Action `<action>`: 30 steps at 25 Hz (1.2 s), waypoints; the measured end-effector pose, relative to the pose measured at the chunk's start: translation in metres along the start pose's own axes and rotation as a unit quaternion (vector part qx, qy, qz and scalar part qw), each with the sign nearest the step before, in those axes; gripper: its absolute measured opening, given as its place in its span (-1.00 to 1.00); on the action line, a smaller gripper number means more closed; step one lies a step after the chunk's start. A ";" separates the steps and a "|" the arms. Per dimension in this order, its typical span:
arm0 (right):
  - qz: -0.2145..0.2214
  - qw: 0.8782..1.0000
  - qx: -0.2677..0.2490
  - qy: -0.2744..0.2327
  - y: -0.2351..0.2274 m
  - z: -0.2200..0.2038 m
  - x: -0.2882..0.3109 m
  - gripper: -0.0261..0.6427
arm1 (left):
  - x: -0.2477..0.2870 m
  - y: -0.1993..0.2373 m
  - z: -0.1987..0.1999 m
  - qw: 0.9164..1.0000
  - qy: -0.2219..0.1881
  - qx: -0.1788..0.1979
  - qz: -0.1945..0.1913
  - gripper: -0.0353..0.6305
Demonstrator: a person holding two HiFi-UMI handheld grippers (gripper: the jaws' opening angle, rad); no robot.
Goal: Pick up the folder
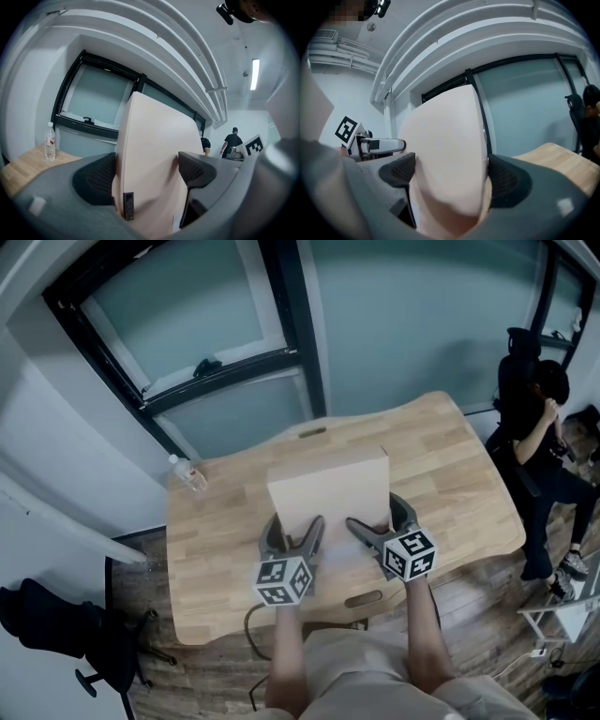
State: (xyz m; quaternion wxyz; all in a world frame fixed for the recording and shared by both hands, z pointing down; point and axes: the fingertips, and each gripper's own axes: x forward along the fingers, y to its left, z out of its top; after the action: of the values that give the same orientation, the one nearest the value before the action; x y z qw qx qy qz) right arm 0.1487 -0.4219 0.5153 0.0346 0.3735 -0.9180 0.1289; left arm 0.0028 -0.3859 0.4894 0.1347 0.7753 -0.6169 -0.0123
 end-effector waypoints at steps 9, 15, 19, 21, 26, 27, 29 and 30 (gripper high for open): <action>0.007 1.000 -0.001 0.004 0.004 -0.001 0.001 0.52 | -0.005 0.001 0.000 1.000 0.001 -0.001 0.007 0.32; 0.008 1.000 -0.005 0.005 0.009 -0.001 0.003 0.52 | -0.009 0.005 0.001 1.000 -0.002 -0.002 0.013 0.32; 0.010 1.000 -0.002 -0.001 0.011 -0.001 0.001 0.52 | -0.011 0.005 0.002 1.000 -0.006 -0.003 0.014 0.32; 0.009 1.000 -0.001 -0.001 0.010 -0.001 -0.001 0.52 | -0.011 0.004 0.001 1.000 -0.005 -0.005 0.013 0.32; 0.001 1.000 0.004 0.000 0.003 -0.003 -0.010 0.52 | -0.008 -0.006 -0.003 1.000 -0.002 -0.008 0.007 0.32; 0.000 1.000 0.006 -0.001 0.002 -0.003 -0.011 0.52 | -0.008 -0.007 -0.004 1.000 -0.001 -0.007 0.006 0.32; 0.001 1.000 0.009 -0.001 0.001 -0.004 -0.014 0.52 | -0.008 -0.009 -0.005 1.000 0.000 -0.007 0.006 0.32; 0.002 1.000 0.009 -0.001 0.002 -0.004 -0.014 0.52 | -0.009 -0.010 -0.005 1.000 0.000 -0.007 0.006 0.32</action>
State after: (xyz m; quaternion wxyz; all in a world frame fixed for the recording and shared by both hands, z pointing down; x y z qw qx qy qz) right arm 0.1578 -0.4098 0.5169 0.0302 0.3723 -0.9175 0.1368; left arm 0.0110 -0.3745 0.4907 0.1402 0.7706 -0.6215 -0.0162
